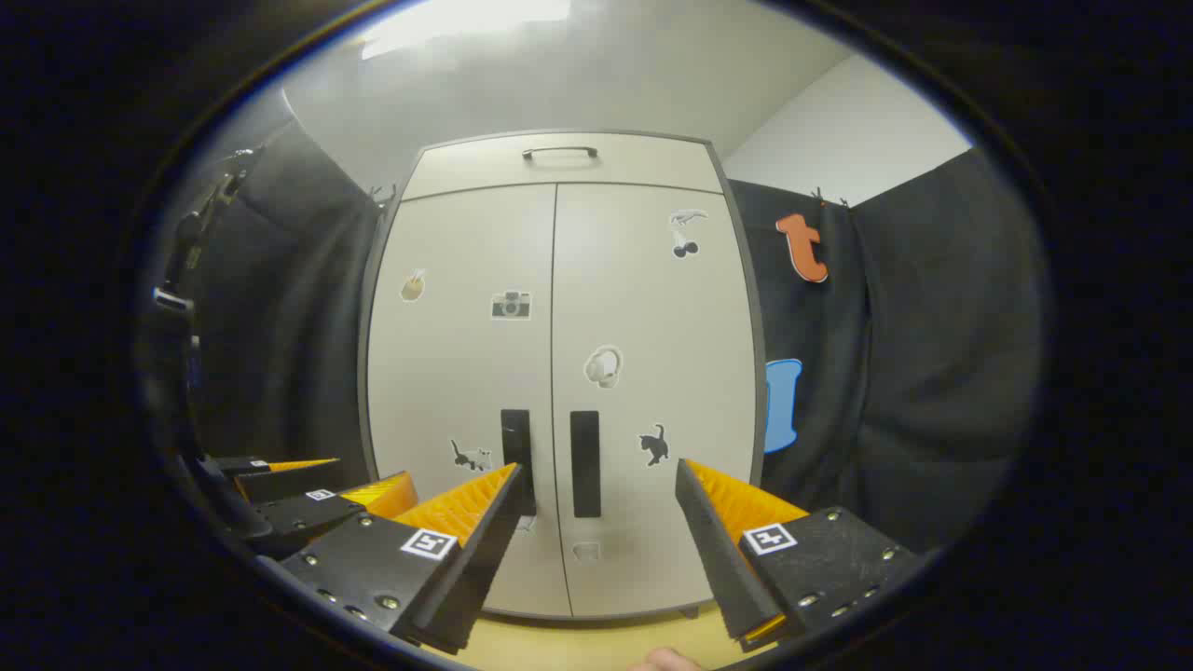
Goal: Open the right door of the double-door shoe cabinet with the right hand, and open the left door with the left hand.
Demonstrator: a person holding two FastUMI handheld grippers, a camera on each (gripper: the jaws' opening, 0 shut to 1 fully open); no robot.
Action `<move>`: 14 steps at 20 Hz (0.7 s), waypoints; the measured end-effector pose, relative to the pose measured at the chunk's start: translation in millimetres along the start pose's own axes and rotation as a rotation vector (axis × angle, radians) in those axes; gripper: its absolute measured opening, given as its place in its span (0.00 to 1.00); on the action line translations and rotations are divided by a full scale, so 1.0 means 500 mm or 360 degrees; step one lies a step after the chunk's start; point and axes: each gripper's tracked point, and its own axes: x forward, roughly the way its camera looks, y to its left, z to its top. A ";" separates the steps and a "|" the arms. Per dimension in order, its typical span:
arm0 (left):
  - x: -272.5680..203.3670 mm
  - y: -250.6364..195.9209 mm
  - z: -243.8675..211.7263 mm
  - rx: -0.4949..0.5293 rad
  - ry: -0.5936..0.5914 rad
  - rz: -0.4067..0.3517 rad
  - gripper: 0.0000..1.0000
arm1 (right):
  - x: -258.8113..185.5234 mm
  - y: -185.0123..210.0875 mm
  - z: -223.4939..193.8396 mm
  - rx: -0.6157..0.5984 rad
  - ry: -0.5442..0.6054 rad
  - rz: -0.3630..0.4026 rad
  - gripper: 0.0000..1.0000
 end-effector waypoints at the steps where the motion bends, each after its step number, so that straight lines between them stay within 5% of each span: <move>1: -0.002 -0.002 -0.001 0.0015 -0.0001 0.0002 0.96 | -0.002 -0.002 0.001 0.0000 -0.0005 -0.0004 0.96; 14: -0.021 0.023 0.008 0.0080 -0.0042 0.0075 0.96 | 0.002 0.015 -0.022 0.0010 0.0026 0.0041 0.94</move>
